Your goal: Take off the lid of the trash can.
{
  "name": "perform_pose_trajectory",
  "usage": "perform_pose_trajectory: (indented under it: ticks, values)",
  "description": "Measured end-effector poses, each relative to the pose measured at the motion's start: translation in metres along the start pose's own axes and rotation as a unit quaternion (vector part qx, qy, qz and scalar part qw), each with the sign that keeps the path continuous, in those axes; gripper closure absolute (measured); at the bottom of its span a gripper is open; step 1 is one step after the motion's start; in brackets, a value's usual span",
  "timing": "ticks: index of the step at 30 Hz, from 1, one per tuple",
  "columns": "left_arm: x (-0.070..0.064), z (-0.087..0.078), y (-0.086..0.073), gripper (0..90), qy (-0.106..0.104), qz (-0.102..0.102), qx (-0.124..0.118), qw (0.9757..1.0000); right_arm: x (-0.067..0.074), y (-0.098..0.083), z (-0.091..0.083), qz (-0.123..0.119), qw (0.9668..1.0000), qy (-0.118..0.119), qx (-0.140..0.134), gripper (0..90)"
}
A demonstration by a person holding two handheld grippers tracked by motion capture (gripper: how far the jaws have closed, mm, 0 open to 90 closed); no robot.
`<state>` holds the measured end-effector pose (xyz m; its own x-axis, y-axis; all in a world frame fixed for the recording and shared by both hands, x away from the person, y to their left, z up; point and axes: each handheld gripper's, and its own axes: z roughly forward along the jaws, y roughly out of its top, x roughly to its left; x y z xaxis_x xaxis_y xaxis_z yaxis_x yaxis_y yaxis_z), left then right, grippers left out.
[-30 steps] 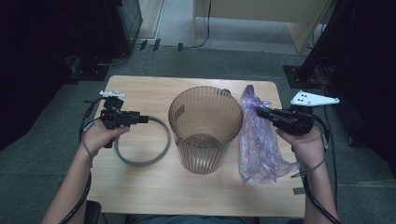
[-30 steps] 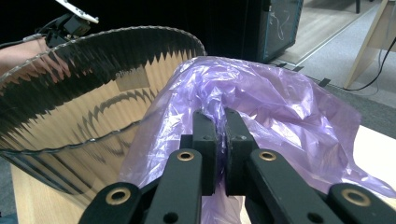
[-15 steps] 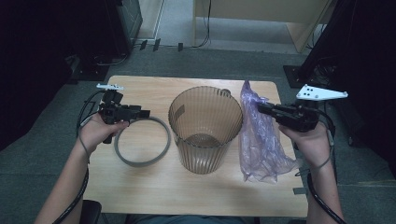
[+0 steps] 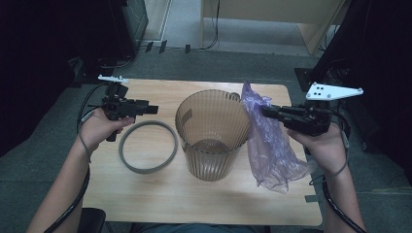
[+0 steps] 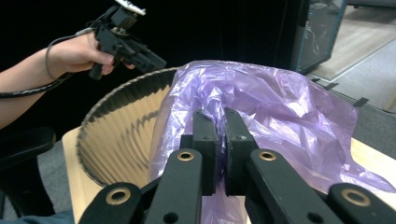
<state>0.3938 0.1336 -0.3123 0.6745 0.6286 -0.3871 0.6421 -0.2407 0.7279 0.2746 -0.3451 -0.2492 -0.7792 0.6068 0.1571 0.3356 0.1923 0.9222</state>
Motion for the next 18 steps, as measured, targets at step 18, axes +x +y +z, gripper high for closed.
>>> perform_pose_trajectory:
  ticks: [18]
  values:
    - [-0.035,0.001,0.038,39.5,-0.025,0.038,-0.002,0.9989,0.032,0.02,0.023,-0.032,0.9975,0.062,0.005,87.0]
